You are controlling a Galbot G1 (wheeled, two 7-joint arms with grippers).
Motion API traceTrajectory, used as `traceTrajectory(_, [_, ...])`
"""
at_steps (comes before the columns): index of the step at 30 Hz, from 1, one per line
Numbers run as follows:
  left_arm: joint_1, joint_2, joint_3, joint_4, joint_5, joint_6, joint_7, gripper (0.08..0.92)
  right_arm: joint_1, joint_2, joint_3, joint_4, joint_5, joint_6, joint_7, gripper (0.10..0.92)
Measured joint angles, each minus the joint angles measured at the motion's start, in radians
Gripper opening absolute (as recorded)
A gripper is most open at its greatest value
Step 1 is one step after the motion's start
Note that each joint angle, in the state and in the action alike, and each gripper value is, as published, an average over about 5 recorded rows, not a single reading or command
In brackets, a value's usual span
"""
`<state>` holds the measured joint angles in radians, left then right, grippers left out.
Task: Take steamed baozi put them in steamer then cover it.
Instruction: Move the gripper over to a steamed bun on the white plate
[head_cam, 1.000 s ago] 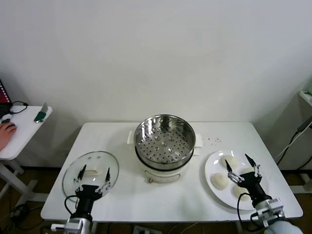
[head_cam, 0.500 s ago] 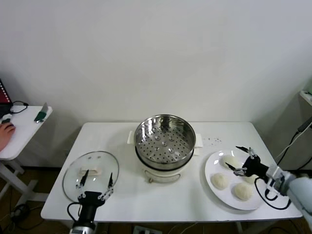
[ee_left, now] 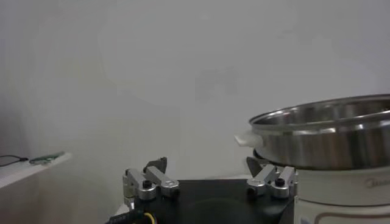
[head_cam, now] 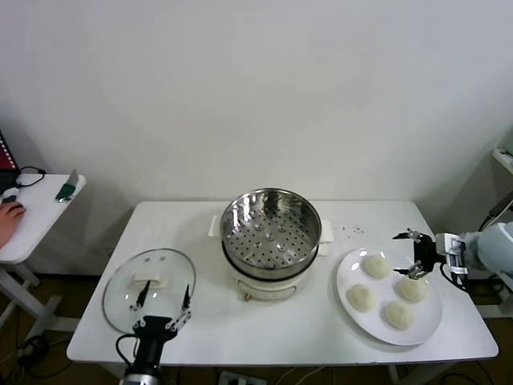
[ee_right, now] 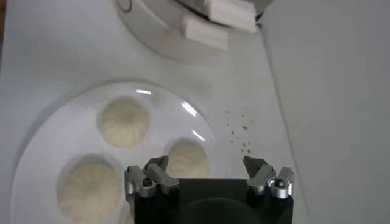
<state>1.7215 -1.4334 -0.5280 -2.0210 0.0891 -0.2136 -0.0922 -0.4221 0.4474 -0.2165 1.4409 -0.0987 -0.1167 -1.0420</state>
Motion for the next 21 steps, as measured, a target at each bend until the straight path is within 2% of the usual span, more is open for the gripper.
traceTrajectory(9, [-0.033, 0.008, -0.024, 0.002, -0.013, 0.032, 0.0, 0.823, 0.294, 0.094, -0.378, -0.191, -0.032, 0.018, -0.055, 0.823])
traceTrajectory(21, [-0.069, 0.019, -0.044, 0.013, -0.028, 0.068, -0.004, 0.823, 0.396, 0.257, -0.538, -0.402, -0.076, 0.056, -0.072, 0.823])
